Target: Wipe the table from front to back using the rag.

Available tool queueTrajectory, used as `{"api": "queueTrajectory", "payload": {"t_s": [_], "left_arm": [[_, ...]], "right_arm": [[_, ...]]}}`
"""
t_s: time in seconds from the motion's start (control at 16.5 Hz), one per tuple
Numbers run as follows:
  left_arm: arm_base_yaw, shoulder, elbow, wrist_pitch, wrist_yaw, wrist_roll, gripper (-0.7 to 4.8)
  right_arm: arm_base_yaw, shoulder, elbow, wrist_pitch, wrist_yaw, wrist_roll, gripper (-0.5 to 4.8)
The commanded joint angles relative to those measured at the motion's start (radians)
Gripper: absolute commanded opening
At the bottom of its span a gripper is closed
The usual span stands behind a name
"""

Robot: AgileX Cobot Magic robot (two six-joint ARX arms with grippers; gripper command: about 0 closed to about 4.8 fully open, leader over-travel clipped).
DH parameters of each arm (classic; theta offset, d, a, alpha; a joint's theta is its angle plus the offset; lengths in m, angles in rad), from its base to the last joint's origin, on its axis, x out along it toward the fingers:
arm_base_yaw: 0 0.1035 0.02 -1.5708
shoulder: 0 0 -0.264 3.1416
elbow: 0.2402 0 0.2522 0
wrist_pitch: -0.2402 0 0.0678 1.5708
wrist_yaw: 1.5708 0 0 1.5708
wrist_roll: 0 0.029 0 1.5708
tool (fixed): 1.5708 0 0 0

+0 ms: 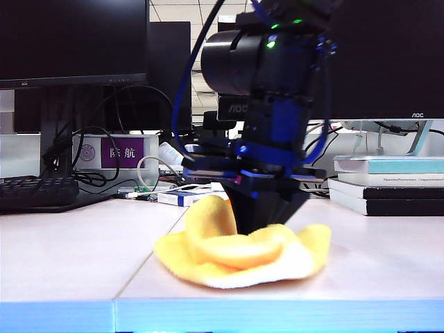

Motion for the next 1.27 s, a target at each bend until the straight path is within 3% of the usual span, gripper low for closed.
{"api": "queueTrajectory", "payload": {"t_s": [0.06,0.24,0.3,0.36,0.42,0.54,0.67,0.97,1.03,1.09,1.15,1.27], "left_arm": [[0.001,-0.002,0.005,0.011,0.005,-0.002,-0.05],[0.001,-0.002,0.005,-0.038,0.005,0.000,-0.05],[0.001,-0.002,0.005,-0.049,0.005,0.000,-0.05],[0.001,-0.002,0.005,-0.075,0.006,0.000,-0.05],[0.001,-0.002,0.005,-0.095,0.005,0.001,-0.05],[0.001,0.002,0.003,-0.163,0.005,0.077,-0.05],[0.001,0.014,0.000,-0.205,0.005,0.123,-0.05],[0.001,0.072,-0.046,-0.216,0.012,0.124,-0.05],[0.001,0.082,-0.053,-0.216,0.024,0.124,-0.05],[0.001,0.102,-0.055,-0.216,0.037,0.124,-0.05],[0.001,0.115,-0.058,-0.212,0.045,0.130,-0.05],[0.001,0.140,-0.059,-0.212,0.048,0.177,-0.05]], "right_arm": [[0.033,-0.043,-0.113,-0.116,-0.045,0.037,-0.06],[0.030,-0.044,-0.116,-0.063,-0.038,0.041,0.03],[0.028,-0.044,-0.115,-0.055,-0.038,0.041,0.25],[0.022,-0.044,-0.115,-0.037,-0.037,0.041,1.11],[0.018,-0.044,-0.114,-0.029,-0.036,0.041,1.47],[-0.005,-0.044,-0.101,-0.029,-0.035,0.040,1.62],[-0.024,-0.044,-0.075,-0.045,-0.039,0.040,2.16],[-0.073,-0.045,0.042,-0.137,-0.041,0.030,2.00],[-0.076,-0.045,0.059,-0.152,-0.041,0.027,1.60],[-0.079,-0.045,0.081,-0.169,-0.041,0.016,0.24],[-0.079,-0.046,0.092,-0.175,-0.042,0.004,-0.03],[-0.078,-0.046,0.108,-0.185,-0.053,-0.003,0.15]]}}
